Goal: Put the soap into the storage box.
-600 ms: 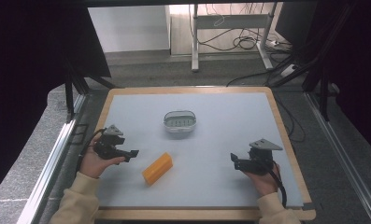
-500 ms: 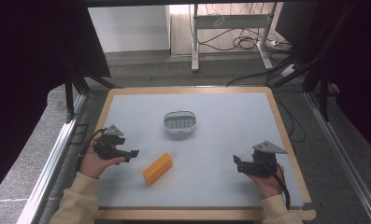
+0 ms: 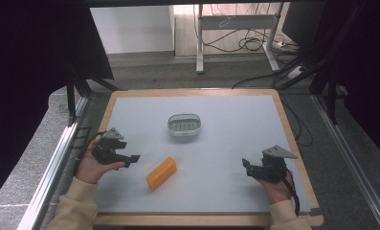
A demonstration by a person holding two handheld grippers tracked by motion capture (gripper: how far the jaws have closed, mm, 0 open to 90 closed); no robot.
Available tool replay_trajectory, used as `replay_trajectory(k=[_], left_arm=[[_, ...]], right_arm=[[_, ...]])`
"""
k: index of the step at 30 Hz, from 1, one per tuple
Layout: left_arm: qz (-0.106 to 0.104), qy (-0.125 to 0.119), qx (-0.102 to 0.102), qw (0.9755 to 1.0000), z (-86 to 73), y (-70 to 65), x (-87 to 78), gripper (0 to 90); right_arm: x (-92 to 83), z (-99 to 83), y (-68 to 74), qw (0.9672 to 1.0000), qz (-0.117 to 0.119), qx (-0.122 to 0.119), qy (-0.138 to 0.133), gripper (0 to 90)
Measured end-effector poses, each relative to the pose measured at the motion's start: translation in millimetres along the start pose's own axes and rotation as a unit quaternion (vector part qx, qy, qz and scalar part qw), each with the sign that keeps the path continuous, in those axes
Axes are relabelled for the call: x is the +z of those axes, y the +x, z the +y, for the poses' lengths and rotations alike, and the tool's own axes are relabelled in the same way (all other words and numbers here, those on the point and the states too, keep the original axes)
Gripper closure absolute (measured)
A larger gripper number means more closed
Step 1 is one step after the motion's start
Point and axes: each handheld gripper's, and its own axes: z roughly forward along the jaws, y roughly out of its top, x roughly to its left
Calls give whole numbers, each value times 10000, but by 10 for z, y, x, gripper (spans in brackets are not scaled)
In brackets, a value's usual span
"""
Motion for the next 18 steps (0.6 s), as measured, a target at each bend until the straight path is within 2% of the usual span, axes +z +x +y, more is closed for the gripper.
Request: replay_trajectory(k=[4, 9, 18], left_arm=[[-45, -57, 66, 10000, 29, -57, -56, 219], [-128, -94, 269, 9995, 76, -170, -78, 218], [-199, -57, 331, 9992, 108, -247, -58, 221]], right_arm=[[32, -15, 1, 10000, 32, -42, 44, 141], [15, -9, 10, 10000, 54, -74, 0, 141], [33, -18, 9, 10000, 11, -82, 28, 136]])
